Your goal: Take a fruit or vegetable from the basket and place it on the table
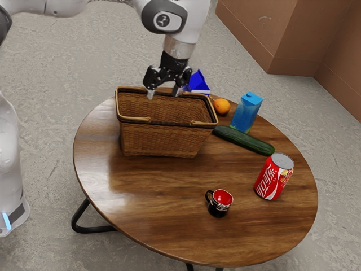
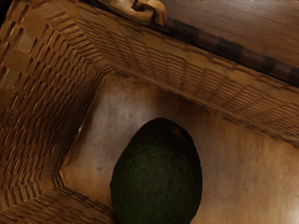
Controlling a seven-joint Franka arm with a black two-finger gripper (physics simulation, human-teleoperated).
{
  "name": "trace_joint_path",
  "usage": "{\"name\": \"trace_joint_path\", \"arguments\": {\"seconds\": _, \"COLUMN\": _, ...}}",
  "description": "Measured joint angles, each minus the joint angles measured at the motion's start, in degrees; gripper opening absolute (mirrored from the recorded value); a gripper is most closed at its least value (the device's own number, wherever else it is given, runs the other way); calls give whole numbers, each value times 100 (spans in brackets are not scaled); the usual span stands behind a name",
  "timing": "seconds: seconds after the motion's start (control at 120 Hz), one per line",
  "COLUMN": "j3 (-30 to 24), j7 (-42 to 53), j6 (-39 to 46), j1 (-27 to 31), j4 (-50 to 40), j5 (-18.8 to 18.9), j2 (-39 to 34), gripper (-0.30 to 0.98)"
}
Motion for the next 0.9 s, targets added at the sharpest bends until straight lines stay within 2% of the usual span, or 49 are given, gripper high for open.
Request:
{"name": "trace_joint_path", "arguments": {"seconds": 0.175, "j3": -44, "j7": 325, "j6": 548, "j1": 77, "j4": -789, "j5": 18, "j2": -529, "gripper": 68}}
{"name": "trace_joint_path", "arguments": {"seconds": 0.425, "j3": -223, "j7": 731, "j6": 902, "j1": 74, "j4": -882, "j5": -45, "j2": -579, "gripper": 68}}
{"name": "trace_joint_path", "arguments": {"seconds": 0.9, "j3": -325, "j7": 1161, "j6": 1301, "j1": 286, "j4": -1624, "j5": -476, "j2": -970, "gripper": 68}}
